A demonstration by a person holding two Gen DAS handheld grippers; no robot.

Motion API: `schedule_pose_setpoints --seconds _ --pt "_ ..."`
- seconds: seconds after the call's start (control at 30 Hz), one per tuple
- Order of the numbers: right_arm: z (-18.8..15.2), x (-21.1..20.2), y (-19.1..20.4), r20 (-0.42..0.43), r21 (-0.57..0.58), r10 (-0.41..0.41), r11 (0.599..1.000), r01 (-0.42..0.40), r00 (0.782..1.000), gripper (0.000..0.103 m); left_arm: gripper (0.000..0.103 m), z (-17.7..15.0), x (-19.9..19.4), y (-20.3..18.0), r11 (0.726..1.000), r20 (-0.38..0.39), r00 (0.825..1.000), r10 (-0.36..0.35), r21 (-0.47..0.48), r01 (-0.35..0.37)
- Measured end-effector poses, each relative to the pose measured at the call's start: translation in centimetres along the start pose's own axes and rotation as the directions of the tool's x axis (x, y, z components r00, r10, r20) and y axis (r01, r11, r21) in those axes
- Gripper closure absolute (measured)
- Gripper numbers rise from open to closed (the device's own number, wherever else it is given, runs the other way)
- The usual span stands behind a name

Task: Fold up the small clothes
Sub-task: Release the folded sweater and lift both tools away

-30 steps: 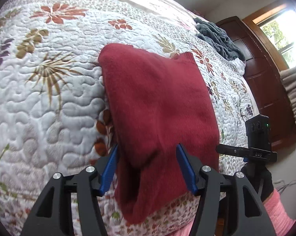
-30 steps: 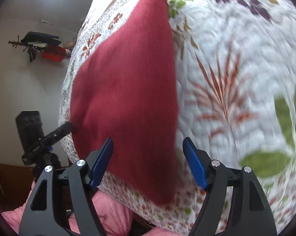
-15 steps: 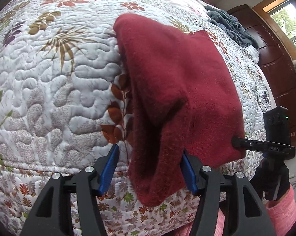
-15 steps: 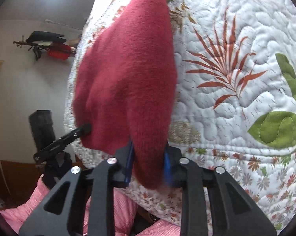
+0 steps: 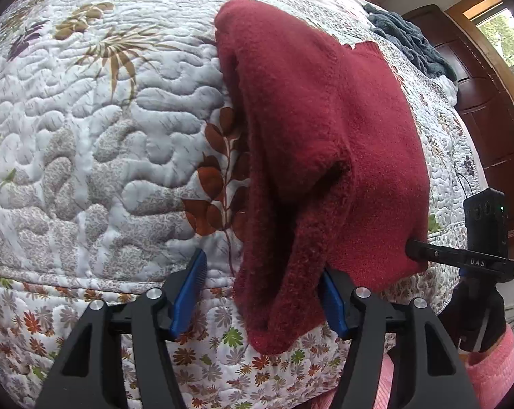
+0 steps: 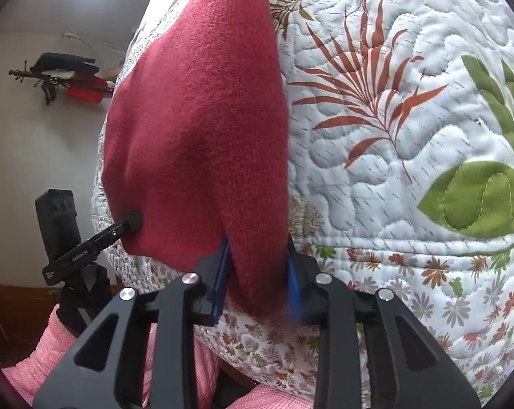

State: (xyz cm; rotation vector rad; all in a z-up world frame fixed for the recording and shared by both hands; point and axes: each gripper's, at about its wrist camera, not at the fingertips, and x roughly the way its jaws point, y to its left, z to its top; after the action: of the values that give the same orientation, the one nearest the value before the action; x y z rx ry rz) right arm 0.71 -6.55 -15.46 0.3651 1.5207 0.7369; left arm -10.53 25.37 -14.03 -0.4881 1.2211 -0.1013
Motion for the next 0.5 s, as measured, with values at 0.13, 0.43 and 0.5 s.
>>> schedule_pose_setpoints --seconds 0.13,0.43,0.5 --pt "-0.8 -0.9 1.9 0.028 -0.039 -0.059 0.997 0.06 0.998 0.065 0.04 -0.3 -0.4 -0.4 1.0 0.007 1.0 0.013 -0.004 -0.012" --pt "-2.6 -3.2 4.7 0.104 -0.104 -0.182 0.976 0.193 0.978 0.044 0.041 -2.3 -2.9 -1.6 0.996 0.031 0.996 0.087 0.005 -0.087" --pt "-3.1 -3.2 5.1 0.116 -0.107 -0.216 0.968 0.228 0.97 0.041 0.041 -2.8 -3.4 -2.0 0.995 0.038 0.994 0.1 0.005 -0.1"
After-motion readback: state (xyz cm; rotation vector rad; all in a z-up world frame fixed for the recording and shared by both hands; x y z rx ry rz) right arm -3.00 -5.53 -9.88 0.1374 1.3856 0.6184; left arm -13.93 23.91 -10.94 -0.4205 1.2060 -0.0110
